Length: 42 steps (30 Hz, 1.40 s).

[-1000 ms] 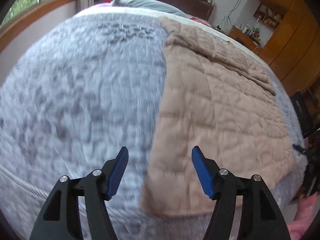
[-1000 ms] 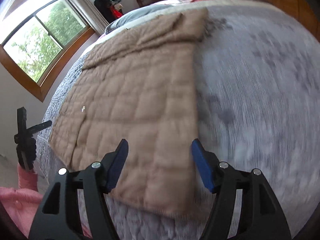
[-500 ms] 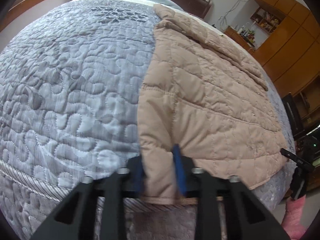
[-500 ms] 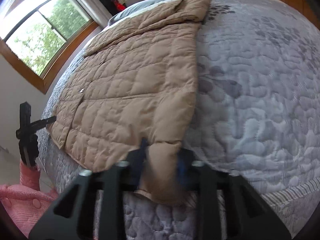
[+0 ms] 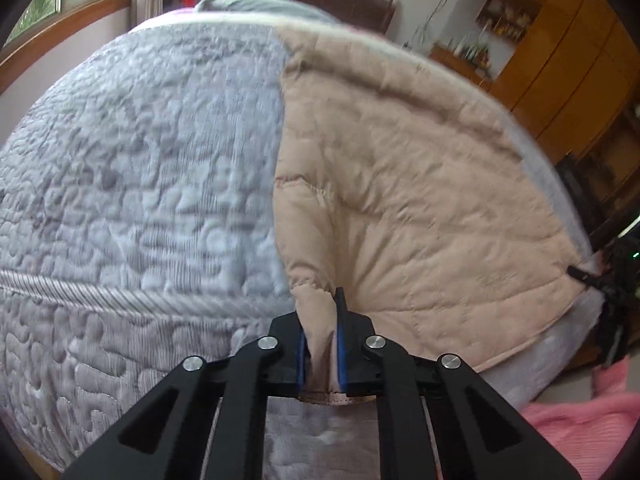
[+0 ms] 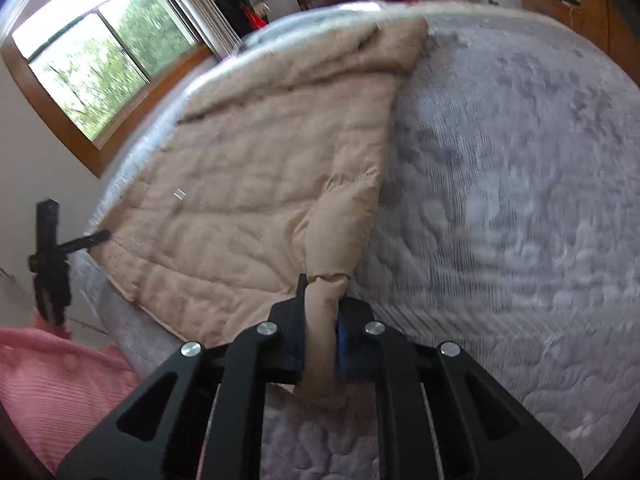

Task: Fold large clothes
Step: 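Grasp the coat hem with the left gripper while the right gripper grasps it too, then lift the hem with both grippers and fold it toward the collar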

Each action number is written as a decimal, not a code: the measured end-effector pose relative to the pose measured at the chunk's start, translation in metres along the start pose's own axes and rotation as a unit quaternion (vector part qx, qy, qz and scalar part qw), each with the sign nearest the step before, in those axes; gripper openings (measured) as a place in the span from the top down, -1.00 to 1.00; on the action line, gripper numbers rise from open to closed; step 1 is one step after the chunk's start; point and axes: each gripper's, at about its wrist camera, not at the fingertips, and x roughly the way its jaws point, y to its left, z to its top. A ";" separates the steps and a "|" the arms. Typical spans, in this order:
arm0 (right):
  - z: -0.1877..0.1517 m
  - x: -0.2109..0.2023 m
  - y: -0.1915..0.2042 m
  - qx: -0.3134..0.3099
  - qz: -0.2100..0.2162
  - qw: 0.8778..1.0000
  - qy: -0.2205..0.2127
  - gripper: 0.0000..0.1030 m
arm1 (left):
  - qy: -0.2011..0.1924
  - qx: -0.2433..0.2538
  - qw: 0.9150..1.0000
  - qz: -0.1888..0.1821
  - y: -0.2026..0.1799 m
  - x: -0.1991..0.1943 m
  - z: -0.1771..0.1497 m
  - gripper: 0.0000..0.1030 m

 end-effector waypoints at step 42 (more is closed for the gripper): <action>0.346 0.043 -0.069 0.096 0.040 0.994 -0.045 0.81 | -0.100 -0.053 0.992 -0.051 0.009 0.085 0.370 0.78</action>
